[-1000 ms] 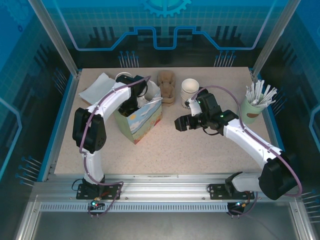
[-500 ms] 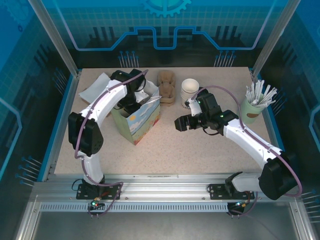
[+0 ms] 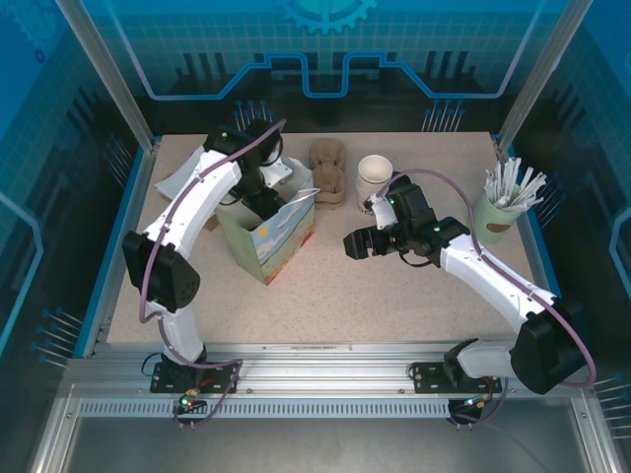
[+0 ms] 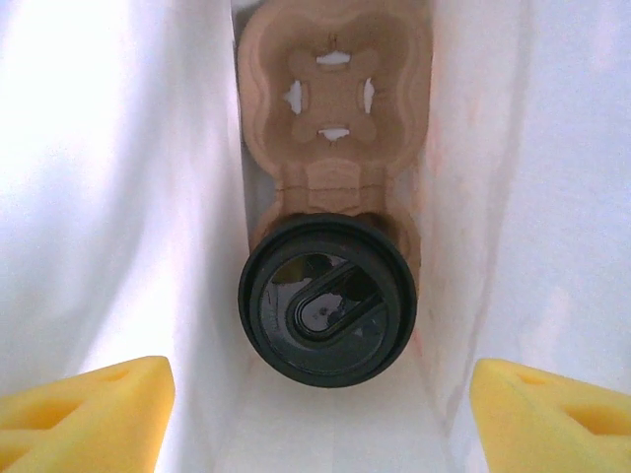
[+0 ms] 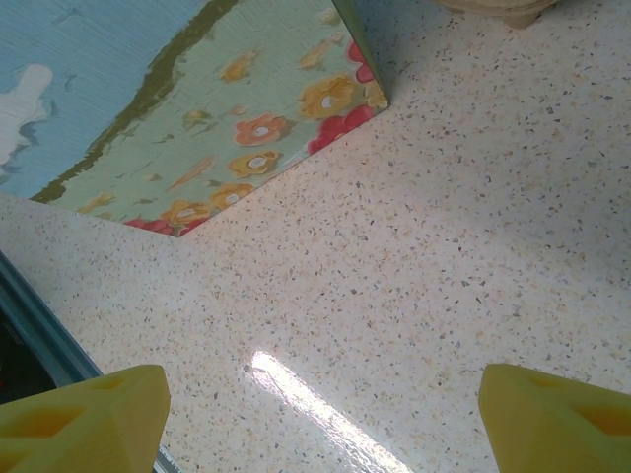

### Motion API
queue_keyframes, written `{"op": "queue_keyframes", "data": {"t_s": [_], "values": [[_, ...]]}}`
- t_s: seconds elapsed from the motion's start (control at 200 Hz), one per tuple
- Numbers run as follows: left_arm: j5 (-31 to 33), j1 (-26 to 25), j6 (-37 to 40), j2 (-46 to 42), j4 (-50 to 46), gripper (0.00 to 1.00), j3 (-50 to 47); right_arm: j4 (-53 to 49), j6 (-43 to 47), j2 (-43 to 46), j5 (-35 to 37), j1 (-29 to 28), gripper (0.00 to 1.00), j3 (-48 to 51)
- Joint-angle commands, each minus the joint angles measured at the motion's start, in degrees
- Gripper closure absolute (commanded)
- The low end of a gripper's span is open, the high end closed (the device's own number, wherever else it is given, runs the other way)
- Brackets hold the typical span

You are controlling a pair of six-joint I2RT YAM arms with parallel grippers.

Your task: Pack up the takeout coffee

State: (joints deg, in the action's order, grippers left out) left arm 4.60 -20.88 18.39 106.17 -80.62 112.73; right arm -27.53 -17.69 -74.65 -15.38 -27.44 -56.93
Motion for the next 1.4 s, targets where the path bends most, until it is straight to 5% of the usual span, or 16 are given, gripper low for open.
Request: {"op": "queue_keyframes", "data": {"t_s": [0.0, 0.31, 0.565, 0.675, 0.84, 0.97, 1.196, 1.396], "values": [[-2.36, 0.09, 1.02, -2.7, -2.25, 0.2, 2.73, -1.3, 0.95, -0.19, 0.09, -0.99, 0.17, -1.98], [-2.93, 0.06, 0.29, -6.6, 0.35, 0.21, 8.32, -1.65, 0.95, -0.36, 0.43, -1.29, 0.17, -2.6], [-2.89, 0.05, -6.39, -14.42, 11.75, 0.22, 7.43, -2.11, 1.08, 1.2, 3.12, -1.43, 0.17, -3.94], [-7.48, 0.06, -15.68, -21.49, 24.47, 0.25, 0.95, -2.24, 1.51, 3.84, 9.24, -0.98, 0.16, -5.63], [-28.86, -0.67, -34.78, -35.15, 59.2, 0.27, -23.21, -3.53, 3.38, 7.4, 21.04, 1.46, 0.16, -9.79], [-29.39, -4.48, -41.56, -36.33, 66.08, 0.27, -28.01, -7.14, 7.12, 6.78, 30.24, 3.3, 0.15, -15.61], [-22.1, -12.65, -35.78, -33.63, 61.75, 0.28, -28.81, -13.14, 8.85, 4.25, 34.09, 16.37, 0.15, -23.93], [-22.67, -15.64, -36.42, -33.25, 68.08, 0.28, -36.13, -16.01, 8.82, -1.54, 38.32, 28.9, 0.16, -32.22]]}}
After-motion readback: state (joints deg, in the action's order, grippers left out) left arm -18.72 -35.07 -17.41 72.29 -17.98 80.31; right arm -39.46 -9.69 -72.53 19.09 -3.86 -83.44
